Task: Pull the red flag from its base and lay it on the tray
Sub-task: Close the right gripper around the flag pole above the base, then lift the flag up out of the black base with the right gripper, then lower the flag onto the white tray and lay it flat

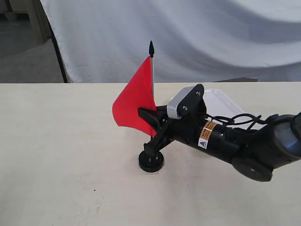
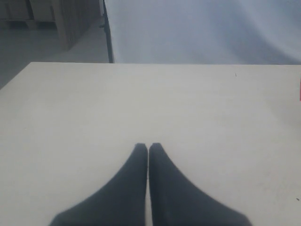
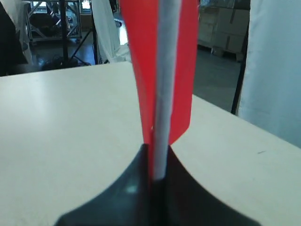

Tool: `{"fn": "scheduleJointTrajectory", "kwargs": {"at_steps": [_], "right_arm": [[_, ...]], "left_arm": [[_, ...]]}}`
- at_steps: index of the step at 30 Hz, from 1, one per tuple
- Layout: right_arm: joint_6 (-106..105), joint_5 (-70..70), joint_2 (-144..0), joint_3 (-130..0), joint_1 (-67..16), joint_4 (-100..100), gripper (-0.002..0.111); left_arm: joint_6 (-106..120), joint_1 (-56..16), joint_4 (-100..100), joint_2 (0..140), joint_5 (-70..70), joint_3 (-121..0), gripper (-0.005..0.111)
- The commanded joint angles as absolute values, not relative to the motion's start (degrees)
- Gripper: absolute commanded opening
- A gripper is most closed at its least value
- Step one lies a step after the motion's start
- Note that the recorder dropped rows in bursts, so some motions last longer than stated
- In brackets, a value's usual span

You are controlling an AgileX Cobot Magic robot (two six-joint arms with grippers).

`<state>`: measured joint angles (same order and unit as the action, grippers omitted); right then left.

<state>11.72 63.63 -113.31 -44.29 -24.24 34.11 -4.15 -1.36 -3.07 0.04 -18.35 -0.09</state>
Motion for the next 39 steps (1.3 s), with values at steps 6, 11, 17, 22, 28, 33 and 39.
{"fn": "scheduleJointTrajectory", "kwargs": {"at_steps": [6, 11, 17, 22, 28, 33, 39], "right_arm": [[11.20, 22.08, -94.69, -50.58, -24.07, 28.82, -0.001], [11.32, -9.60, -98.29, -65.49, -24.07, 28.32, -0.001], [11.62, -30.86, -110.41, -82.04, -24.07, 31.60, -0.001], [11.36, -43.16, -119.48, -92.41, -21.86, 32.29, -0.001], [10.32, -47.03, -125.98, -98.55, -17.39, 29.99, -0.001], [7.67, -47.47, -129.05, -98.55, -16.13, 28.38, 0.000], [7.43, -48.36, -129.34, -98.55, -16.13, 27.04, 0.029]], "left_arm": [[-4.30, -1.21, -2.65, 0.00, -18.41, 0.00, 0.001], [-4.30, -1.21, -2.65, 0.00, -18.41, 0.00, 0.001], [-4.30, -1.21, -2.65, 0.00, -18.41, 0.00, 0.001], [-4.30, -1.21, -2.65, 0.00, -18.41, 0.00, 0.001], [-4.30, -1.21, -2.65, 0.00, -18.41, 0.00, 0.001], [-4.30, -1.21, -2.65, 0.00, -18.41, 0.00, 0.001], [-4.30, -1.21, -2.65, 0.00, -18.41, 0.00, 0.001]]}}
